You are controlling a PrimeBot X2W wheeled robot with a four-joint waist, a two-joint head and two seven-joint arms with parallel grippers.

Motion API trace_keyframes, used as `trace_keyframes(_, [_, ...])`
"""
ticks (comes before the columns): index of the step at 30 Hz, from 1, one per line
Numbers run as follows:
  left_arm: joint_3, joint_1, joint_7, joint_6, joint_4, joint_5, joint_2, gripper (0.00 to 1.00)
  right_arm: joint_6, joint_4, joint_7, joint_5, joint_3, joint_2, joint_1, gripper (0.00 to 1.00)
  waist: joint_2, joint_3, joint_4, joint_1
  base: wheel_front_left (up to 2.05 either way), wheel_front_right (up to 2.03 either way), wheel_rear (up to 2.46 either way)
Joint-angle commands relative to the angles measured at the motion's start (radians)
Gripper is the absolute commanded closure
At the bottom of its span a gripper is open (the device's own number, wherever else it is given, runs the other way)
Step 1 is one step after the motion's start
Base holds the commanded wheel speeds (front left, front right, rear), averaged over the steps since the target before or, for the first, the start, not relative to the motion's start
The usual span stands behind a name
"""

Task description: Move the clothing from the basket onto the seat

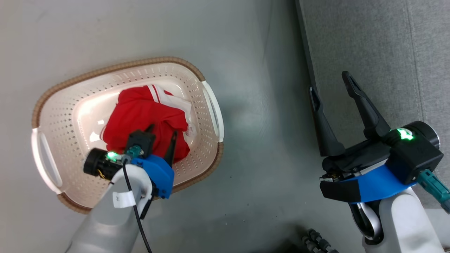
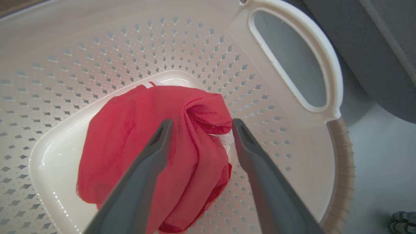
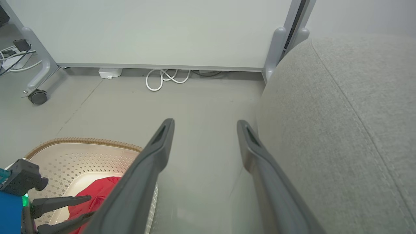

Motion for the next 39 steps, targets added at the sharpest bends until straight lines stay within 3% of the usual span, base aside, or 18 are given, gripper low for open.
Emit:
trace_keyframes(1, [0.004, -0.028, -0.003, 0.018, 0.002, 0.011, 0.009, 0.0, 0.0, 0.0, -0.011, 0.004, 0.002, 0.005, -0.006, 0.0, 0.0, 0.03, -0.012, -0.0002, 0.0, 0.0, 0.0])
trace_keyframes(5, [0.024, -0.058, -0.003, 0.056, 0.012, 0.027, 0.026, 0.0, 0.0, 0.004, -0.021, 0.011, 0.014, 0.006, -0.017, 0.0, 0.0, 0.061, -0.016, -0.0002, 0.0, 0.0, 0.0])
trace_keyframes(18, [0.05, -0.134, -0.003, 0.094, 0.101, 0.036, 0.037, 0.0, 0.0, 0.007, -0.047, 0.051, 0.036, 0.006, -0.005, 0.0, 0.0, 0.112, -0.042, -0.0002, 0.0, 0.0, 0.0])
trace_keyframes(19, [0.05, -0.141, -0.003, 0.097, 0.113, 0.036, 0.034, 0.26, 0.0, 0.007, -0.049, 0.054, 0.035, 0.006, -0.004, 0.0, 0.0, 0.114, -0.044, -0.0002, 0.0, 0.0, 0.0])
trace_keyframes(20, [0.05, -0.147, -0.003, 0.098, 0.121, 0.036, 0.031, 0.82, 0.0, 0.007, -0.05, 0.055, 0.035, 0.006, -0.004, 0.0, 0.0, 0.117, -0.045, -0.0002, 0.0, 0.0, 0.0])
trace_keyframes(21, [0.049, -0.152, -0.003, 0.094, 0.132, 0.034, 0.028, 1.0, 0.0, 0.007, -0.052, 0.058, 0.035, 0.006, -0.004, 0.0, 0.0, 0.118, -0.046, -0.0002, 0.0, 0.0, 0.0])
trace_keyframes(39, [0.052, -0.155, -0.003, 0.069, 0.18, 0.016, 0.007, 1.0, 0.0, 0.032, -0.053, 0.054, 0.047, 0.006, -0.019, 0.0, 0.0, 0.075, -0.039, -0.0002, 0.0, 0.0, 0.0])
